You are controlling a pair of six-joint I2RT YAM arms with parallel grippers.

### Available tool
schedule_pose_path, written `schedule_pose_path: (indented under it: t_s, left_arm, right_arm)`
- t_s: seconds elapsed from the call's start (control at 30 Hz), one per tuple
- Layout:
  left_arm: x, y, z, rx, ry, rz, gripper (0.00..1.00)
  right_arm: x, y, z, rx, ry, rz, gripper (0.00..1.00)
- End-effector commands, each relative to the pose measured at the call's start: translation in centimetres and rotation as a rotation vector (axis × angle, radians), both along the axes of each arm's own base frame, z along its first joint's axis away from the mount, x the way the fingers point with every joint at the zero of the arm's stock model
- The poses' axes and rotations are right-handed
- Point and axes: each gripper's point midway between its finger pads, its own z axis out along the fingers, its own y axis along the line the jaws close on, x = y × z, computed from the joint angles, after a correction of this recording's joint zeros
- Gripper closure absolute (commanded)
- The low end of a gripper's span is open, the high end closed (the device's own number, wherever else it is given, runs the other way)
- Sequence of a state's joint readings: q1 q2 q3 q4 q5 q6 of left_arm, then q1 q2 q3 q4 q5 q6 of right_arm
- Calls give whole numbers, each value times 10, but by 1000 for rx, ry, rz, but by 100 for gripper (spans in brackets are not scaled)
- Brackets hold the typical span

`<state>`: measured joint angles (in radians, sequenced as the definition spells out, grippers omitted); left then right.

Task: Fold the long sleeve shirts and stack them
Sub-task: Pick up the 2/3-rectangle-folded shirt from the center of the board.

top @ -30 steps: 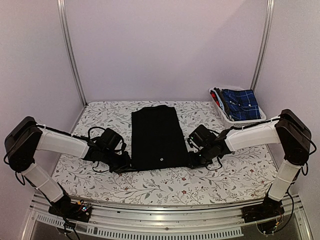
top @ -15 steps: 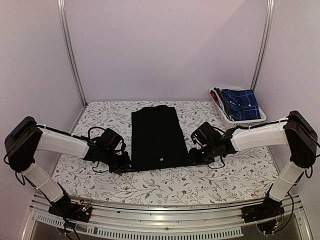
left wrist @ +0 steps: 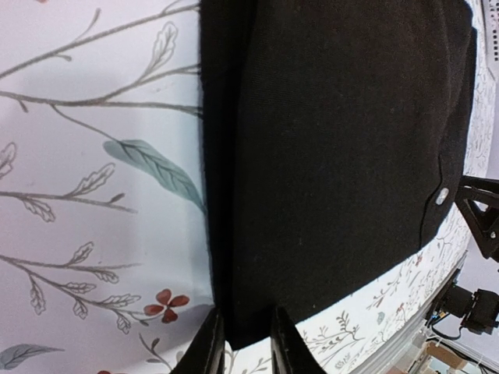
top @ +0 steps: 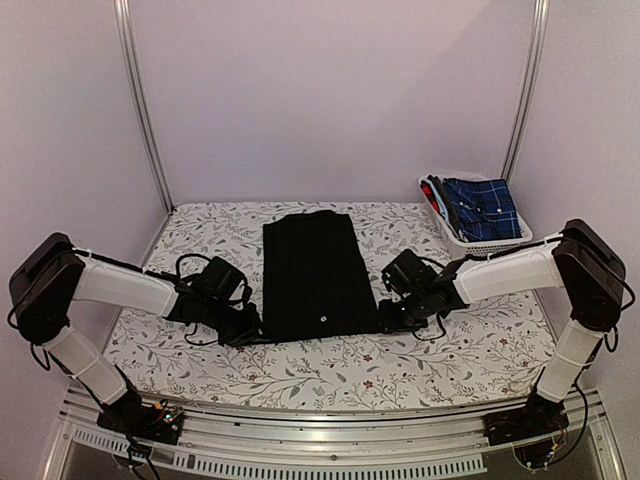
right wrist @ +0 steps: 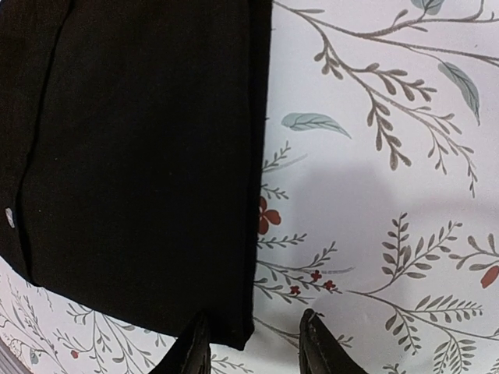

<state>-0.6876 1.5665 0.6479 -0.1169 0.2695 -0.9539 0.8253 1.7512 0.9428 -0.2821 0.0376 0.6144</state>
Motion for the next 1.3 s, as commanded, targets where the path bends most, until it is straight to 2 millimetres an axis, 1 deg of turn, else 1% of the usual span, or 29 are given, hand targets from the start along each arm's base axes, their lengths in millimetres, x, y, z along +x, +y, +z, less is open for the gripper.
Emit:
schedule_pose_path:
  t_s: [0.0, 0.13, 0.3, 0.4, 0.5, 0.57, 0.63, 0.77, 0.83, 0.93, 1.0, 1.1, 1.2, 1.27]
  left_arm:
    - [-16, 9, -17, 52, 44, -13, 79]
    - [-17, 9, -19, 59, 50, -11, 79]
    - [-17, 9, -21, 69, 52, 2, 79]
    - [-15, 8, -19, 66, 45, 6, 86]
    - [-13, 5, -15, 58, 37, 5, 93]
    - [-12, 4, -13, 56, 34, 3, 99]
    - [-13, 4, -10, 54, 29, 1, 100]
    - [-20, 7, -4, 71, 29, -7, 100]
    - [-28, 10, -1, 74, 31, -14, 100]
    - [-43, 13, 5, 90, 33, -33, 100]
    - [-51, 16, 12, 109, 21, -38, 100]
    - [-64, 20, 27, 114, 5, -40, 100]
    - [-69, 18, 50, 89, -32, -40, 100]
    - [-66, 17, 70, 77, -72, -40, 100]
  right_arm:
    - [-2, -1, -7, -40, 5, -9, 62]
    - [-4, -1, -12, -51, 16, -8, 66]
    - [-7, 6, -14, -40, 25, 9, 72]
    - [-9, 10, -17, -34, 36, 19, 78]
    - [-10, 12, -17, -20, 41, 22, 87]
    - [-12, 13, -16, -7, 48, 21, 93]
    - [-15, 12, -15, -2, 54, 18, 99]
    - [-24, 5, -10, 4, 59, 9, 100]
    - [-36, 9, -4, 39, 78, 30, 100]
    - [-53, 7, 1, 46, 92, 39, 100]
    - [-67, 4, 5, 42, 99, 45, 100]
    - [-84, 0, 19, 51, 100, 37, 100]
    - [-88, -1, 45, 75, 62, 11, 100]
    - [-84, 5, 75, 124, 27, 8, 100]
